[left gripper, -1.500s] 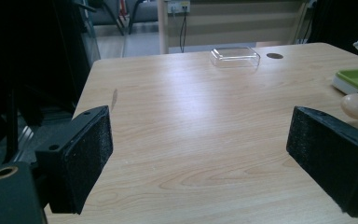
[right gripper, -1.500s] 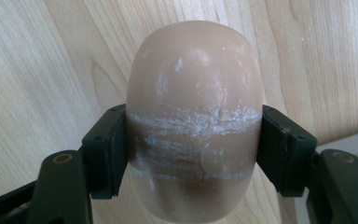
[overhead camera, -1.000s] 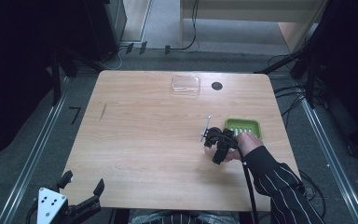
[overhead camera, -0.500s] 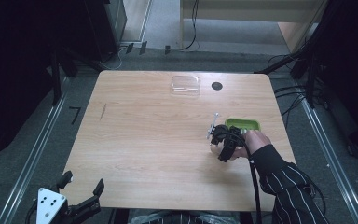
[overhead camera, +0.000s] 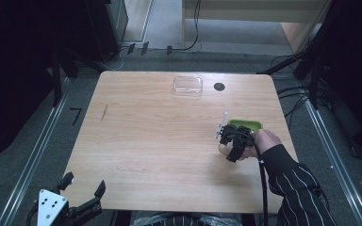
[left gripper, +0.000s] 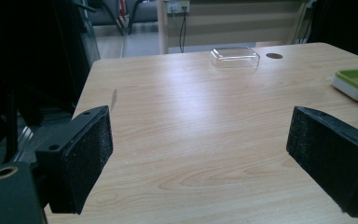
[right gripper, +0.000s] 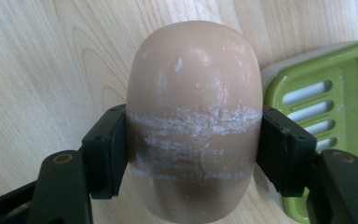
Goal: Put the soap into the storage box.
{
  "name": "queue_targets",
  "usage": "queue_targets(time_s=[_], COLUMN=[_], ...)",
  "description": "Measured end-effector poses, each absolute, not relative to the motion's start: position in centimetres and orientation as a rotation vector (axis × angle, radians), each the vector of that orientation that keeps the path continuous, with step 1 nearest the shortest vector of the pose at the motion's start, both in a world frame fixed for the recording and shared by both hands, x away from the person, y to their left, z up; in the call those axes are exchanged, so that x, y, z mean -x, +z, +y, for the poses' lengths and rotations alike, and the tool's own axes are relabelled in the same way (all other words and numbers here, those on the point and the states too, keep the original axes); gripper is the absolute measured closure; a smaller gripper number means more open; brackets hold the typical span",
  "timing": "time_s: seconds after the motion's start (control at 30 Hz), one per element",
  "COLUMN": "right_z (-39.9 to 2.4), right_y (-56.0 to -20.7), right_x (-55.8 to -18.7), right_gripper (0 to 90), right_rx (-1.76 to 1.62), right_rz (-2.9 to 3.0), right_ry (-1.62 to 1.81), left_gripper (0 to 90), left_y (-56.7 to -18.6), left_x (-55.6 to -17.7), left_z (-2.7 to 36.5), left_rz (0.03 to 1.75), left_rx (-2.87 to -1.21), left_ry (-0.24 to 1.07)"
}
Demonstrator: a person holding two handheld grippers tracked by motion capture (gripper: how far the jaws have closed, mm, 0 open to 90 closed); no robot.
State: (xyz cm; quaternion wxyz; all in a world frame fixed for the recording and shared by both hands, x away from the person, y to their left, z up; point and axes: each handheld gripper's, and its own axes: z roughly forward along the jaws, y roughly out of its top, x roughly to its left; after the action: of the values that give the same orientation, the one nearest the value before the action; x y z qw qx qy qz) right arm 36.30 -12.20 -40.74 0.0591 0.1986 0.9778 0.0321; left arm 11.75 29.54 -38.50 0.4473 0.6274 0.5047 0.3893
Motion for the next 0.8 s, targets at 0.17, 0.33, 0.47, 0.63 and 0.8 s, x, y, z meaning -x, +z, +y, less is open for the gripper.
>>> queue_targets(time_s=[0.17,0.33,0.47,0.63,0.8], right_z=[-12.9,-13.8,-14.6,-15.4,-16.0], right_y=[-40.9,-40.6,-40.4,-40.4,-40.5], right_x=[-36.5,-36.8,-37.0,-37.2,-37.5], right_gripper=[33.8,33.8,33.8,33.8,33.8], right_rx=[-0.601,-0.623,-0.642,-0.652,-0.643], right_rz=[2.961,2.956,2.934,2.929,2.927], right_ry=[0.090,0.102,0.102,0.090,0.084], left_gripper=[7.2,7.2,7.2,7.2,7.2], left_y=[-38.5,-38.5,-38.5,-38.5,-38.5], left_x=[-11.7,-11.7,-11.7,-11.7,-11.7], left_z=[29.5,29.5,29.5,29.5,29.5], left_rz=[1.251,1.247,1.246,1.243,1.245], left_rx=[-1.549,-1.553,-1.554,-1.558,-1.556], left_ry=[0.966,0.966,0.966,0.966,0.967])
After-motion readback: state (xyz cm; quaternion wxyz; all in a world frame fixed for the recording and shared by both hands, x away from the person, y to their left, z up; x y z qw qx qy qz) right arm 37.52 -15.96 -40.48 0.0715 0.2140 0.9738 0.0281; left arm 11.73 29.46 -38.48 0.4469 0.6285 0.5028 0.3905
